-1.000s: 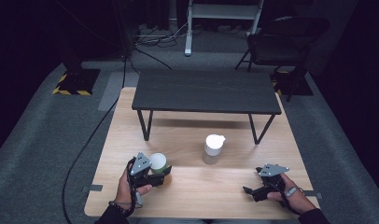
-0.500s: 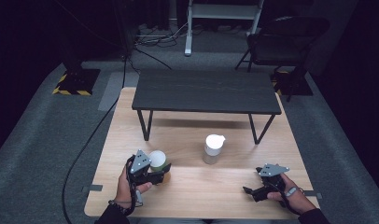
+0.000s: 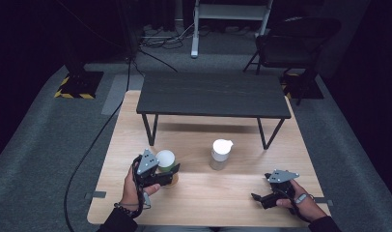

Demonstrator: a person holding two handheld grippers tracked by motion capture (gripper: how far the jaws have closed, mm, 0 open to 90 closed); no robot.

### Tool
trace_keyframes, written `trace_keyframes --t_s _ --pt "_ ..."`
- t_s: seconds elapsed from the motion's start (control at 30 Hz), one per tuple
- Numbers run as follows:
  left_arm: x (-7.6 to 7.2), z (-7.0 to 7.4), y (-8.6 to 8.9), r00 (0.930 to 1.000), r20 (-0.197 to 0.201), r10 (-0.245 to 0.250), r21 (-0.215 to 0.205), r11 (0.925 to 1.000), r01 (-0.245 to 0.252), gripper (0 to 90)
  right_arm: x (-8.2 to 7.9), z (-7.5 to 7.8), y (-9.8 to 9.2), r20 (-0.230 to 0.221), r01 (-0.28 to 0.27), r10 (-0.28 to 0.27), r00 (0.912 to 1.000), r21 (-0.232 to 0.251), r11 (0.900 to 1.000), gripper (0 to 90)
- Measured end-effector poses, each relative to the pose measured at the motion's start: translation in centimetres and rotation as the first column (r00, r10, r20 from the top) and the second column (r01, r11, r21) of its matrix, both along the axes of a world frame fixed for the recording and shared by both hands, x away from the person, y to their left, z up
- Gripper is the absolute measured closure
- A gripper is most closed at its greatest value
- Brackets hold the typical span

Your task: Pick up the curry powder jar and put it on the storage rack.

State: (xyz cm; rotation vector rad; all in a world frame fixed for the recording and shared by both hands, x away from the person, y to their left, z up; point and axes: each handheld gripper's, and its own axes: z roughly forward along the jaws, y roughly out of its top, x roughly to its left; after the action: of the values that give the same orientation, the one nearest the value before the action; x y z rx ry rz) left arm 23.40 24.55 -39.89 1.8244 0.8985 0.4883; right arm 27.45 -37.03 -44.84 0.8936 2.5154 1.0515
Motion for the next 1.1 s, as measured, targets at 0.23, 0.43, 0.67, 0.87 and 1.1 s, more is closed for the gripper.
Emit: trace_keyframes --t_s 0.23,0.43,0.67,0.87,1.1 --pt "0.4 1.4 -0.8 0.9996 0.013 0.025 -0.001 0.9997 -0.025 34.0 0.0 0.0 0.0 0.0 0.0 0.0 1.0 0.0 1.0 0.0" --pt "1.1 3.1 -1.7 0.9989 0.026 0.039 -0.032 0.9988 -0.038 34.0 0.0 0.0 0.0 0.0 0.0 0.0 1.0 0.0 1.0 0.0" --pt "1.9 4.6 -2.8 0.9986 0.039 0.036 -0.042 0.9985 -0.034 34.0 0.0 0.0 0.0 0.0 0.0 0.0 1.0 0.0 1.0 0.0" --pt "2.4 6.2 -3.8 0.9977 0.064 0.02 -0.041 0.999 -0.017 34.0 0.0 0.0 0.0 0.0 0.0 0.0 1.0 0.0 1.0 0.0" --pt "2.6 8.2 -4.3 0.9949 0.099 0.016 -0.046 0.9989 -0.012 34.0 0.0 0.0 0.0 0.0 0.0 0.0 1.0 0.0 1.0 0.0"
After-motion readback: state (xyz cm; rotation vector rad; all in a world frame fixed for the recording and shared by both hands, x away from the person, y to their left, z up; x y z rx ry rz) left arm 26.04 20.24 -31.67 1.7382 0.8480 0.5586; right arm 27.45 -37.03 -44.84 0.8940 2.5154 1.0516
